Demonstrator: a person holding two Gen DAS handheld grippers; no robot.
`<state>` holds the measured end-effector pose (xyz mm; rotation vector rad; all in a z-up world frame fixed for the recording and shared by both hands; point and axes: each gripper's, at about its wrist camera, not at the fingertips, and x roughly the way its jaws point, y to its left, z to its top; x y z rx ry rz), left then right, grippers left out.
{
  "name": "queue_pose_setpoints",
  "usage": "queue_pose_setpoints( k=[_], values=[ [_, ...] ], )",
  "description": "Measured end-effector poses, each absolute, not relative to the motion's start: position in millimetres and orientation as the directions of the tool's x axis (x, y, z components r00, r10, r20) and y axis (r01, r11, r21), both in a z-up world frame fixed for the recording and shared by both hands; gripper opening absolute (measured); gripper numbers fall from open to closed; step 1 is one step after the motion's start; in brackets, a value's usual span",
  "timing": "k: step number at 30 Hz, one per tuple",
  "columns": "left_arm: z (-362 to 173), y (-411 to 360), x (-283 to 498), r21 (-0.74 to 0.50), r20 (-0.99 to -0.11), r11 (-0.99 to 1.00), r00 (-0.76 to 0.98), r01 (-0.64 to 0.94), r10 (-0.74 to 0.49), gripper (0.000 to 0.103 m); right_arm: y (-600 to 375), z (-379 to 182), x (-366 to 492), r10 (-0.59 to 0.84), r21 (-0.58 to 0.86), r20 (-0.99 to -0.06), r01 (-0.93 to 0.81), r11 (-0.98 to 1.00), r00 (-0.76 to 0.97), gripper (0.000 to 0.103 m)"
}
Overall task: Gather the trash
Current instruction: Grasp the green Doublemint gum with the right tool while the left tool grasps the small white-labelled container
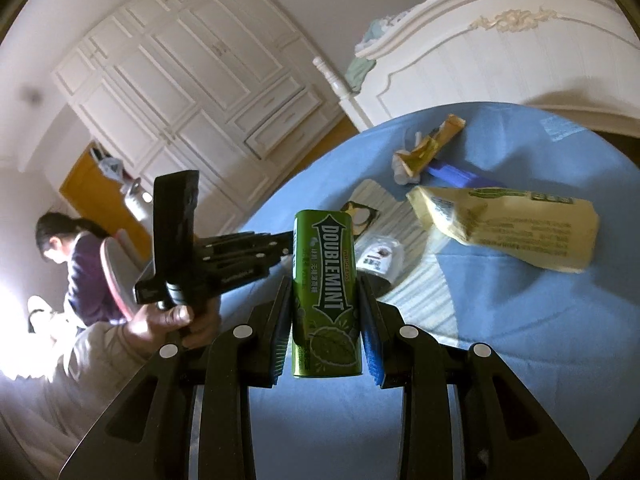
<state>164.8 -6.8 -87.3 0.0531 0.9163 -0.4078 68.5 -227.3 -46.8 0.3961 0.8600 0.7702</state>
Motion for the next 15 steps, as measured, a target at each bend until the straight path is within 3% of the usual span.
queue_pose_setpoints(
  k=[1, 4, 9, 11, 12, 15],
  values=[
    [-85.3, -13.1, 164.7, -0.134, -0.770, 0.915, 0.541, 0.380, -0.337, 0.057, -232.2, -48.3, 65.6, 0.733, 0.593, -0.533, -0.431, 0.680, 0.423, 0.032],
    [-83.5, -43.9, 157.2, -0.119, -0.758, 0.889, 0.538, 0.442, -0.369, 0.066, -248.5, -54.7, 62.2, 0.713, 0.597, -0.542, -0.394, 0.699, 0.445, 0.032],
    [-94.8, -81.7, 165.1, -0.080, -0.788, 0.886, 0.515, 0.458, -0.338, 0.063, -267.8, -61.2, 57.7, 0.694, 0.606, -0.544, -0.351, 0.714, 0.471, 0.032],
    [-95.4, -92.3, 166.9, -0.030, -0.791, 0.887, 0.531, 0.462, -0.304, 0.056, -270.2, -61.2, 56.2, 0.686, 0.597, -0.550, -0.350, 0.722, 0.477, 0.032],
    [-94.5, -94.6, 168.5, -0.014, -0.792, 0.888, 0.537, 0.460, -0.290, 0.043, -271.0, -61.7, 55.4, 0.685, 0.596, -0.551, -0.349, 0.723, 0.477, 0.032],
    [-92.5, -92.2, 167.6, -0.029, -0.790, 0.890, 0.535, 0.454, -0.299, 0.042, -271.8, -65.2, 54.8, 0.683, 0.599, -0.554, -0.342, 0.724, 0.476, 0.032]
  ],
)
